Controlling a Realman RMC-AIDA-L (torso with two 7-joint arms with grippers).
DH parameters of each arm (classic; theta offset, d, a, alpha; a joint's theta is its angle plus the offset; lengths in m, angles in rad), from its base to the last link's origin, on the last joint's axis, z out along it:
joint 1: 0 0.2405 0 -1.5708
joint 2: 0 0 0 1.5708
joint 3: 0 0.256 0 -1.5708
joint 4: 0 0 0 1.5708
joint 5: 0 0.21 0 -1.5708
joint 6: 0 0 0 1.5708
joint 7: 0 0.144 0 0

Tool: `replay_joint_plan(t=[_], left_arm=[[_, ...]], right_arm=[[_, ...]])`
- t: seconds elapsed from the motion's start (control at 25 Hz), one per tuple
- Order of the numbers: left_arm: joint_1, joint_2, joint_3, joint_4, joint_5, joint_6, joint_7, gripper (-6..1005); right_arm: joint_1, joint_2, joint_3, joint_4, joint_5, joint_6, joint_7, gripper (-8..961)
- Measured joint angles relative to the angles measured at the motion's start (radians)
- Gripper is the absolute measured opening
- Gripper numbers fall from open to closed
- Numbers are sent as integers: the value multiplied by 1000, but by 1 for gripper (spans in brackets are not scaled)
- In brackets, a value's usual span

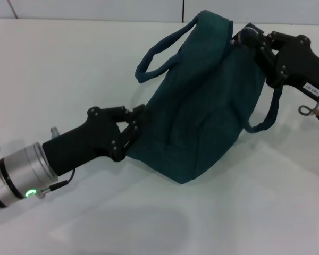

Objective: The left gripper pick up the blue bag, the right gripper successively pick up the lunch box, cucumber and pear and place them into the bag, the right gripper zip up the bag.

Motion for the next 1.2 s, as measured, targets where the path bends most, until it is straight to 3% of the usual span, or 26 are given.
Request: replay_joint_plan(t=[0.24,0.32,0.76,1.0,1.2], left_arm=[[-40,-6,5,-15,-48,55,-3,127],[-59,-6,4,-28,-49,65,-4,310],[-113,-11,0,-79,-55,57,0,537],[-111,-12,0,-80,-57,60,21,533],[-105,-12,-1,-80,-77,60,24,298]], right_arm=[[5,1,-19,0,-1,-2,0,15],[3,2,-20,0,-1,-3,-1,15],[0,0,-21,-2,-1,-8,1,15],[0,1,-21,-1,-1,-8,1,15],[-5,1,-21,0,3,-20,2,15]])
